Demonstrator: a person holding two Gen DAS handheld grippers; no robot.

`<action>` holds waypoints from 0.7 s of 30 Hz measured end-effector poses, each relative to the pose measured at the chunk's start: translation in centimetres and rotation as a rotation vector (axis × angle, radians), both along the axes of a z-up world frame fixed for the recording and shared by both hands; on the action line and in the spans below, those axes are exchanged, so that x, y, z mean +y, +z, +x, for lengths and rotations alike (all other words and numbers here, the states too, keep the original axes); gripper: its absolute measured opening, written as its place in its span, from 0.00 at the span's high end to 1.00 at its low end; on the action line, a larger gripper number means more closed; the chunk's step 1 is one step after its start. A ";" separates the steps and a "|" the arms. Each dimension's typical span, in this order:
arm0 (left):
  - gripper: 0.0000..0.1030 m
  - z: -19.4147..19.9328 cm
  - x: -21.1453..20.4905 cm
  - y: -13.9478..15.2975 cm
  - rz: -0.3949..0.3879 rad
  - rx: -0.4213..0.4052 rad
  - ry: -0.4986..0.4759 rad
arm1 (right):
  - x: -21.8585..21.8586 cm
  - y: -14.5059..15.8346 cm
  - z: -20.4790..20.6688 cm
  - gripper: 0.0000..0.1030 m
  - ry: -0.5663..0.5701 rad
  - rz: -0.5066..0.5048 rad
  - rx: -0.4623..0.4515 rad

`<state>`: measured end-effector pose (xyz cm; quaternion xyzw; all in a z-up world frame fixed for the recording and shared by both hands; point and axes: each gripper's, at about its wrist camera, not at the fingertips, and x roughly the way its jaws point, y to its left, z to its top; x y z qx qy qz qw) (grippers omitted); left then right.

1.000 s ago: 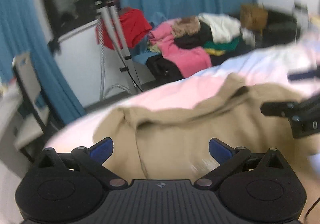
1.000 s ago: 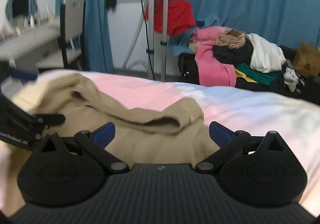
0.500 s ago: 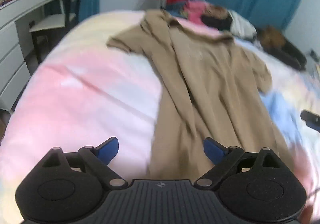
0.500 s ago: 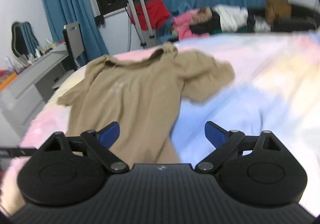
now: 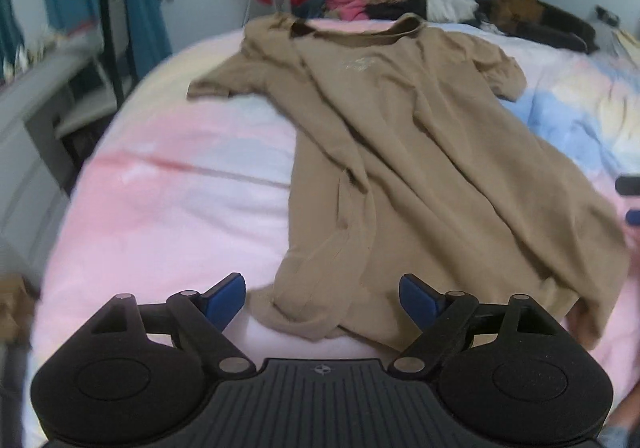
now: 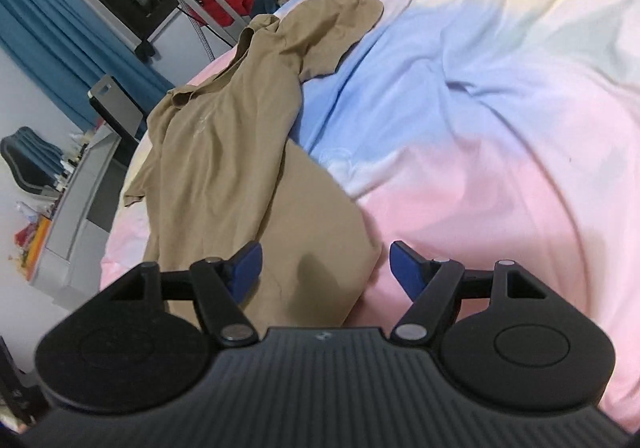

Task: Fold clothes

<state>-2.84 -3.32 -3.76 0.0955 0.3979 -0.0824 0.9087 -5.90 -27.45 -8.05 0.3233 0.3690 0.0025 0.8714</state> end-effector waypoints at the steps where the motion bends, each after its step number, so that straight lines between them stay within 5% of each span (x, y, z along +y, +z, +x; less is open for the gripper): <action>1: 0.17 -0.1 -0.4 0.0 0.021 -0.018 -0.011 | 0.3 0.2 -0.1 0.29 0.008 -0.014 -0.008; 9: 0.28 1.0 -1.2 -1.9 0.145 -0.027 -0.017 | 5.5 2.4 -0.3 0.29 0.266 -0.238 -0.120; 12: 0.33 1.8 -0.4 -2.5 0.131 -0.003 0.012 | 8.0 2.3 -0.1 0.29 0.414 -0.273 -0.126; 13: 0.36 2.0 0.1 -2.5 0.104 0.008 0.026 | 8.8 2.1 0.0 0.29 0.458 -0.294 -0.117; 15: 0.59 2.2 0.8 -2.1 0.039 0.022 0.050 | 10.4 1.4 0.2 0.29 0.529 -0.355 -0.082; 19: 0.78 1.9 2.8 -0.6 -0.110 0.022 0.117 | 13.1 0.1 0.3 0.30 0.616 -0.523 -0.010; 20: 0.84 1.8 3.4 -0.2 -0.153 0.020 0.135 | 13.2 0.2 0.2 0.32 0.610 -0.549 -0.012; 21: 0.85 1.6 4.3 0.4 -0.215 0.020 0.160 | 13.2 0.3 0.2 0.49 0.599 -0.563 -0.014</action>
